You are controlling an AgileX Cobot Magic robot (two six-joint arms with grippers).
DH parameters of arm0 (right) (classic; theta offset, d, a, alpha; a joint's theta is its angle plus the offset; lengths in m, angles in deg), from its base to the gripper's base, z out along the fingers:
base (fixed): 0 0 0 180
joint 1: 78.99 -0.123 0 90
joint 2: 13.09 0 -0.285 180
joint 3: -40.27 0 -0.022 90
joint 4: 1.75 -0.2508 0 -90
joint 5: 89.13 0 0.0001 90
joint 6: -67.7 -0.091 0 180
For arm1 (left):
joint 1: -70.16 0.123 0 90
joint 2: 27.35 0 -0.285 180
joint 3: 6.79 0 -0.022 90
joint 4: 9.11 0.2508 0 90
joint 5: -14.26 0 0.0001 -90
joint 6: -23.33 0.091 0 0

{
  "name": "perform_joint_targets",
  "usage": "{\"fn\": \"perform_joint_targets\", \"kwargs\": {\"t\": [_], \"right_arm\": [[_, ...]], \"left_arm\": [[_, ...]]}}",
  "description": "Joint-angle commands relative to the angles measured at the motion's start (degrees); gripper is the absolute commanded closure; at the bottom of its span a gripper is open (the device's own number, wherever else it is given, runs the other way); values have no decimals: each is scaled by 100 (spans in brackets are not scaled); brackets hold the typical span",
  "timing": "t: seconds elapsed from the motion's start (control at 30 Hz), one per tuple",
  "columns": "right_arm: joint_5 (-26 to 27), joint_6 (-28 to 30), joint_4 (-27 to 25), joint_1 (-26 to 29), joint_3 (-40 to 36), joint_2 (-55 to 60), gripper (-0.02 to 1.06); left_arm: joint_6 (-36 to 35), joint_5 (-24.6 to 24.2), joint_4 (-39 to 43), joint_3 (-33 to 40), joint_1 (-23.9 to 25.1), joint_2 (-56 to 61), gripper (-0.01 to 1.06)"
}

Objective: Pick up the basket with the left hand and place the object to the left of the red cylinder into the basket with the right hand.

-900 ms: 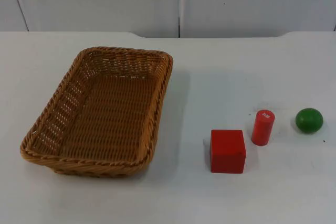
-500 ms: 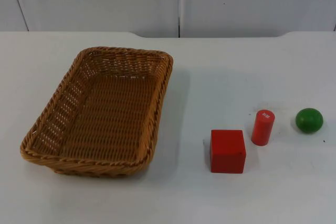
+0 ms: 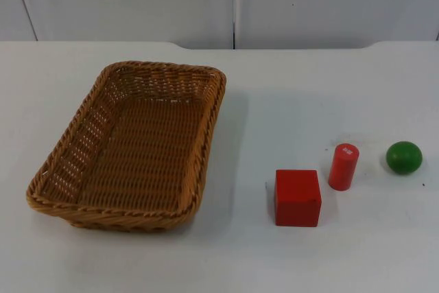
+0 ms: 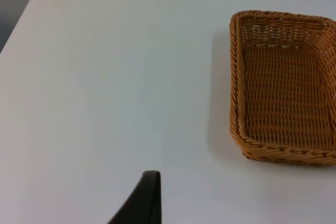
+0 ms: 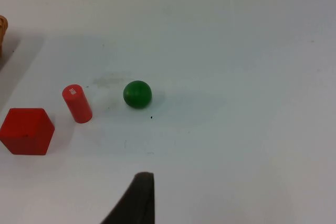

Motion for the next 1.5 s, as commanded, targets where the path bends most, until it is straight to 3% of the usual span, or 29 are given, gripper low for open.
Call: {"fn": "perform_joint_targets", "kwargs": {"t": [0.0, 1.17, 1.47], "right_arm": [[46, 51, 25, 35, 3, -12, -1], [46, 51, 25, 35, 3, -12, -1], [46, 51, 25, 35, 3, -12, -1]], "left_arm": [[-37, 1, -53, 42, 15, 19, 0], [-37, 47, -53, 21, 15, 19, 0], [-37, 540, -53, -492, 15, -269, 0]]}}
